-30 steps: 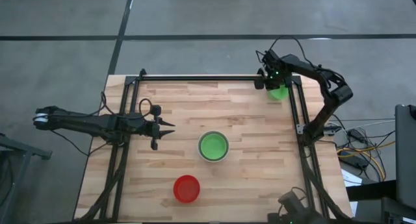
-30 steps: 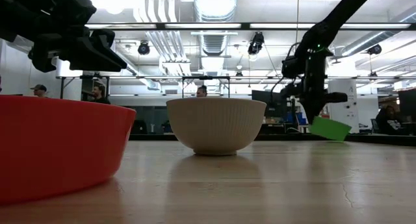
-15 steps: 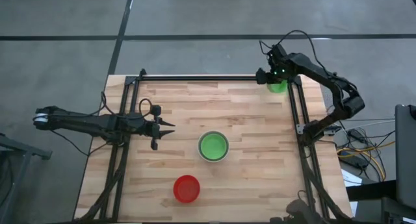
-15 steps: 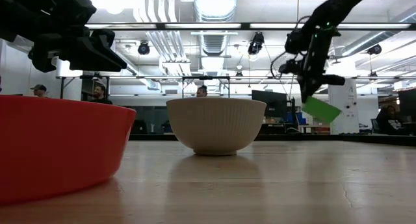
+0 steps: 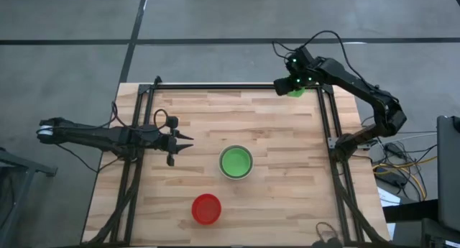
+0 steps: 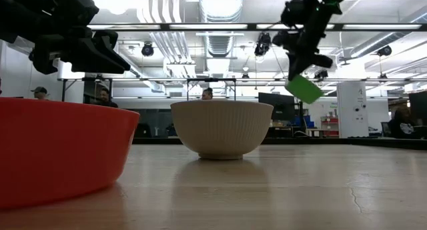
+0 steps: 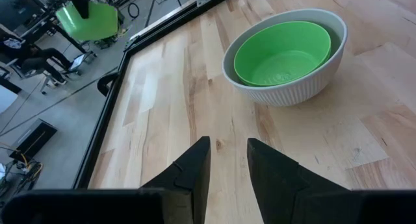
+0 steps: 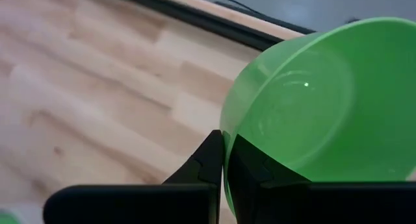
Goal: Nest bowls inside each other
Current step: Stack the green bowl on top of the bottom green bowl
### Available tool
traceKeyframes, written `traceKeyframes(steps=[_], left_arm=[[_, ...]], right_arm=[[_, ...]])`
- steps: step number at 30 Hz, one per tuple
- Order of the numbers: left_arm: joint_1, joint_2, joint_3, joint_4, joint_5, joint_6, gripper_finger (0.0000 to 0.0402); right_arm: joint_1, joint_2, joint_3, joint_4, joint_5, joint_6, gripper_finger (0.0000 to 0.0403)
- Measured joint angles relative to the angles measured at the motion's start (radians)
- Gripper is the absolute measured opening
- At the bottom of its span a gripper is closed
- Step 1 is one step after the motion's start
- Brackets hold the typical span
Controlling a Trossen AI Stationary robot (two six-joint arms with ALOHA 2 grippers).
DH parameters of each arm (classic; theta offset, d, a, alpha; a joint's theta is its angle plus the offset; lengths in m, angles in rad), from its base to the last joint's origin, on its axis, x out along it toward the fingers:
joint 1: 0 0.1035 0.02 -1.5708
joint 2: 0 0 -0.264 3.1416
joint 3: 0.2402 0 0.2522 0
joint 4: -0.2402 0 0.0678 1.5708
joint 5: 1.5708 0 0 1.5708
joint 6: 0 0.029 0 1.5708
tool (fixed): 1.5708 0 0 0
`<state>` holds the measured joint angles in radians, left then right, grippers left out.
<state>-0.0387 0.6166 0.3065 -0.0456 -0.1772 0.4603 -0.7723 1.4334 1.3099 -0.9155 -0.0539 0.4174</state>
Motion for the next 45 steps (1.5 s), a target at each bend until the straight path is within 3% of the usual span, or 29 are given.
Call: traceKeyframes(steps=[15,33,45], left_arm=[[0.000,0.000,0.000,0.000,0.000,0.000,0.0108],[0.000,0.000,0.000,0.000,0.000,0.000,0.0108],[0.000,0.000,0.000,0.000,0.000,0.000,0.0108]], right_arm=[[0.298,0.000,0.130,-0.012,0.032,-0.018,0.0011],[0.557,0.009,0.148,0.079,0.124,0.213,0.0011],[0.680,0.094,0.154,0.147,0.162,0.323,0.0011]])
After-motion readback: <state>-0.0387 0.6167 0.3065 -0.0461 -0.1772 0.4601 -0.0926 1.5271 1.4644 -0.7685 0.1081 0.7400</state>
